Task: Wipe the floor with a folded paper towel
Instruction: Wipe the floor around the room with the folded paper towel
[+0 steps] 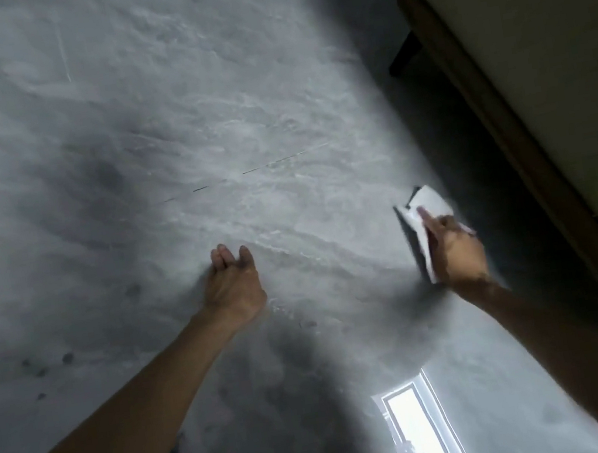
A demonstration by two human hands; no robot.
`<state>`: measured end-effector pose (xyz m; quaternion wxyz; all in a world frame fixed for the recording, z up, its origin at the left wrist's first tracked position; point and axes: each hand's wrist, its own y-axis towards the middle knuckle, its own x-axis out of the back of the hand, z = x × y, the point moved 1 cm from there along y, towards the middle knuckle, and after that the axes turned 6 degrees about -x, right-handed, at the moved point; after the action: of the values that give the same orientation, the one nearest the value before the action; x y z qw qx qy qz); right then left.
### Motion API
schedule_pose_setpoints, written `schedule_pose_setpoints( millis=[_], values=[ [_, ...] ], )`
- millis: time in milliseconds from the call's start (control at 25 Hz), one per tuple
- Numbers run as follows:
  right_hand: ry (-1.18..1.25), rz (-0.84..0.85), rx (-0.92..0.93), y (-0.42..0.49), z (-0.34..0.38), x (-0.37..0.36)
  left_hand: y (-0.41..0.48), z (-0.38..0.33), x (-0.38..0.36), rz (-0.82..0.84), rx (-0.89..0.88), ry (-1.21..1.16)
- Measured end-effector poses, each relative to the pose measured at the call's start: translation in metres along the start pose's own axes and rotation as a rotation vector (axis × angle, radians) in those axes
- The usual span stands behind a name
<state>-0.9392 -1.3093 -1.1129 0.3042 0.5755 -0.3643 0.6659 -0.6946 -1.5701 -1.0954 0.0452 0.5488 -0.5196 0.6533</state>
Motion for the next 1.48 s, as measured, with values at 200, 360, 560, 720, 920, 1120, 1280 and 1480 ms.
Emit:
schedule_pose_setpoints(
  millis=[200,360,560,720,920,1120,1280,1480],
  values=[
    [0.175,-0.107,-0.078,-0.063,0.073,-0.024,0.006,-0.011,-0.004,-0.006,0.026,0.037],
    [0.012,0.007,0.804,-0.091,0.092,-0.026,0.007,-0.005,0.0,-0.009,0.009,-0.03],
    [-0.046,-0.066,-0.061,-0.058,-0.062,-0.002,0.003,-0.005,-0.008,-0.026,0.041,-0.011],
    [0.114,-0.065,-0.184,-0.123,0.003,-0.021,0.005,-0.013,-0.007,-0.002,0.042,0.011],
    [-0.069,-0.02,0.72,-0.157,0.1,-0.04,-0.012,-0.021,-0.018,-0.096,-0.04,0.02],
    [-0.075,-0.032,0.009,-0.067,-0.012,-0.008,-0.078,-0.006,-0.05,0.037,-0.047,-0.026],
    [0.097,-0.141,0.116,-0.087,0.104,-0.023,-0.096,-0.005,-0.048,-0.001,0.065,-0.146],
    [0.002,-0.034,1.064,-0.156,0.15,-0.037,-0.101,0.005,-0.057,0.006,0.078,-0.194]
  ],
)
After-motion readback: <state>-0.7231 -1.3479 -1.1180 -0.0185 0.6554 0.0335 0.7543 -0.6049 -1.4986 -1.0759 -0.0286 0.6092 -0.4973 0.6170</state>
